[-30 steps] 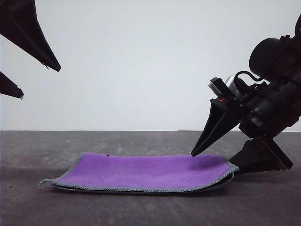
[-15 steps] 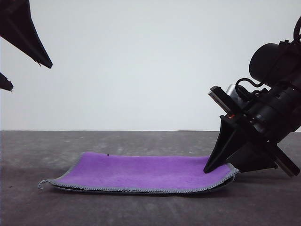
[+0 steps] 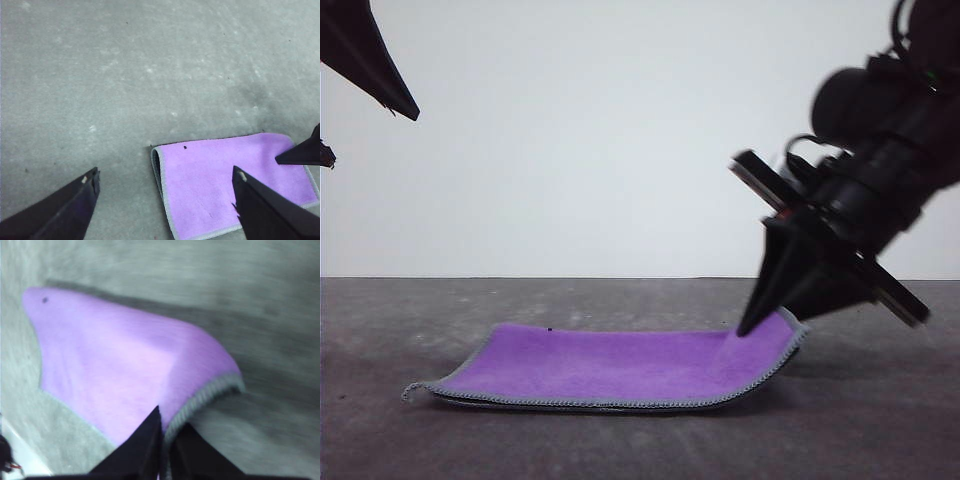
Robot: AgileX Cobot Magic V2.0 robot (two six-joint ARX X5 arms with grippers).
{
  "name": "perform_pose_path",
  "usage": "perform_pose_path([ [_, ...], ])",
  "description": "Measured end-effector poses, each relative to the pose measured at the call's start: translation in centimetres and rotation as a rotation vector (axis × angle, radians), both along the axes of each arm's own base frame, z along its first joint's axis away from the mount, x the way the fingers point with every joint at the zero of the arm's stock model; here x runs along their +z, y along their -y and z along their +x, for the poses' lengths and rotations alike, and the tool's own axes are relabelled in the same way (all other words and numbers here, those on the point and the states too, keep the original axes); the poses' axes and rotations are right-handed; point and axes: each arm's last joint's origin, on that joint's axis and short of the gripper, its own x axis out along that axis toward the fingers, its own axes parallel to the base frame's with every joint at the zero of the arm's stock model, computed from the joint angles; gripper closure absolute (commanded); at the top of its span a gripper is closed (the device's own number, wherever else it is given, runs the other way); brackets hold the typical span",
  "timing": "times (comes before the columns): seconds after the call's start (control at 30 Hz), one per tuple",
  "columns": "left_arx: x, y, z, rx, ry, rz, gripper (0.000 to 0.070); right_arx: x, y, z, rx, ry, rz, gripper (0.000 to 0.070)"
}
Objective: Fold clothes
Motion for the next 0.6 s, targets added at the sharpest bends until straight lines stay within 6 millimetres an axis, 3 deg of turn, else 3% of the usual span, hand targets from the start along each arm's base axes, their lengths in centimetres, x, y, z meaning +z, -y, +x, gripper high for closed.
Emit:
perform_pose_path([
  [0.27, 0.0, 0.0, 0.0, 0.000, -0.001, 0.000, 0.0189, 2.7, -4.0, -0.2, 0.116, 0.100, 0.025, 0.0700],
  [0.6, 0.0, 0.0, 0.0, -0.005, 0.000, 0.007, 0.0189, 1.5, -6.4, -0.3, 0.144, 0.097, 0.027, 0.0700],
])
